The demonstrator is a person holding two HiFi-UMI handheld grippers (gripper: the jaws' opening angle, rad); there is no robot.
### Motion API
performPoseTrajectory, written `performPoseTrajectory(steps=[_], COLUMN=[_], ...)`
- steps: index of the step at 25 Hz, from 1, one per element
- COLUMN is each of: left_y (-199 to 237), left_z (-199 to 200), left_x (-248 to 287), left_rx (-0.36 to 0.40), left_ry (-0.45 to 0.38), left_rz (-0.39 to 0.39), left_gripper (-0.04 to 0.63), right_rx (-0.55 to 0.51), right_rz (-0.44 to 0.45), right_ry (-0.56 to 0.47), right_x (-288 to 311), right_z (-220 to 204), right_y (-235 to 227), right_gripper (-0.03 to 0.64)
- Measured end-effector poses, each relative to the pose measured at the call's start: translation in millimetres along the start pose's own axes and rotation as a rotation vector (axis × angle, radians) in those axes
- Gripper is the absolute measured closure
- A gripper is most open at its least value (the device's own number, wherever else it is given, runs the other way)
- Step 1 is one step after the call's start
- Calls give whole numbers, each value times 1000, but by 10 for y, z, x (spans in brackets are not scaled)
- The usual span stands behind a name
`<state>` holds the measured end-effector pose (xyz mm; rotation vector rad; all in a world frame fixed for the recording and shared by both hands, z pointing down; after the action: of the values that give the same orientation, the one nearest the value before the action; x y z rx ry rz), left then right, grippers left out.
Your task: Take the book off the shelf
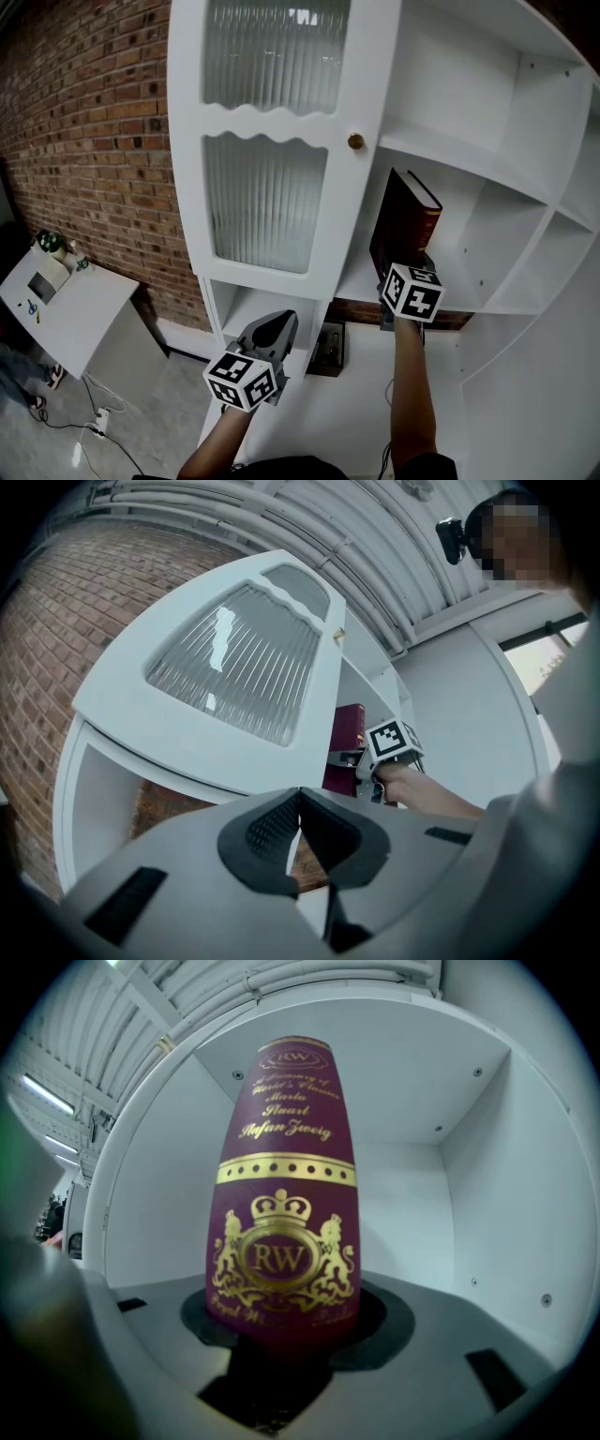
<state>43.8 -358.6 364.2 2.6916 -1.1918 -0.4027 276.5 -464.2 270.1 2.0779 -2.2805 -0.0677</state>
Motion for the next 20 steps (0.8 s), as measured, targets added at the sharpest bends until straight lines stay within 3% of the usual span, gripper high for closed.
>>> performPoseTrajectory(steps=[20], left_y=[-103], left_z=[21], left_x=[-86], left_rx=[-5], left_ry=[25], left_rz=[-82], left_gripper=[578], right_rx=[14], right_rz=[-36], right_ry=[-5], right_x=[-355], right_z=[-18], right_y=[71], right_gripper=[381])
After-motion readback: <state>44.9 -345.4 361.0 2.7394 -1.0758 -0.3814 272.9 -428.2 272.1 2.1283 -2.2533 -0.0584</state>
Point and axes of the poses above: the fingertips, and each gripper's own axes: x forward along the fingers, y to its left, z out of its top, the point moved 2 cm from there along -x, backward along the fingers, and after that the axes turned 4 degrees about z, right-handed, at the moved point
